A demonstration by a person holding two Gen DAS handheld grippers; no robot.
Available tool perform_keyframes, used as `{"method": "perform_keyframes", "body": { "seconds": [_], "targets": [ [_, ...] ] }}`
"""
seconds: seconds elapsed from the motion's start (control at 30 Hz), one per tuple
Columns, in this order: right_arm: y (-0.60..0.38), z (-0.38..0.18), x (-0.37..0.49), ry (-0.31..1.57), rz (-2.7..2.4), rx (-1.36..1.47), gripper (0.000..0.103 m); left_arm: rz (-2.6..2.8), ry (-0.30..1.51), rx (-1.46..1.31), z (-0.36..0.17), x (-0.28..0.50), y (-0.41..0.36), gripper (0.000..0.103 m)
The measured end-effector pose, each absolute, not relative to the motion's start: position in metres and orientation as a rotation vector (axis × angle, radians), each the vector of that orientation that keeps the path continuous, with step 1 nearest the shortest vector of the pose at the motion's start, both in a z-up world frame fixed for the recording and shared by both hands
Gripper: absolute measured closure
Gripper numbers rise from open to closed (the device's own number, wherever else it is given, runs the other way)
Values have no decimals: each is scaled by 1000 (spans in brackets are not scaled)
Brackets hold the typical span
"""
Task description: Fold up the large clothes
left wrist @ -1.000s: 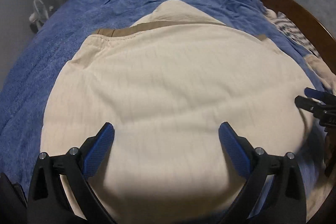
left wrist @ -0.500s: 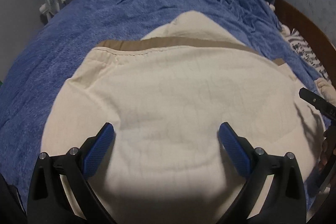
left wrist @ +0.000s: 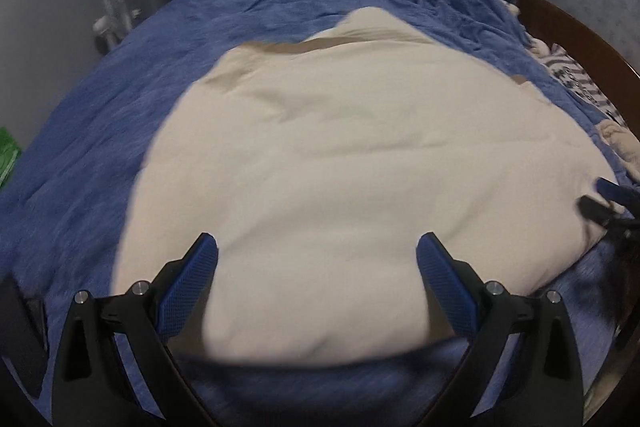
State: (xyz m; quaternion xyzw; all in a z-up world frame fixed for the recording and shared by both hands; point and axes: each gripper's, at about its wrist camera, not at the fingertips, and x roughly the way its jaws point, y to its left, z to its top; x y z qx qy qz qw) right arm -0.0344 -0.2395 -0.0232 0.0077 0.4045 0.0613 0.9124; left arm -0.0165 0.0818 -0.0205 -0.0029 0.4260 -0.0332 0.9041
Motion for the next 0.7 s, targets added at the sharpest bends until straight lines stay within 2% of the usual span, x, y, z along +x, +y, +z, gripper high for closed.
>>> {"method": "perform_keyframes", "body": {
  "seconds": [0.27, 0.4, 0.57, 0.7],
  "targets": [
    [-323, -41, -51, 889, -88, 196, 9, 32, 954, -121, -40, -32, 139, 7],
    [-329, -35, -69, 839, -131, 249, 9, 61, 961, -248, -41, -46, 158, 7],
    [-312, -21, -104, 724, -86, 266, 7, 57, 865, -228, -25, -77, 143, 7],
    [-288, -16, -125, 673, -69, 200, 7, 56, 857, -188, -25, -99, 113, 7]
  ]
}}
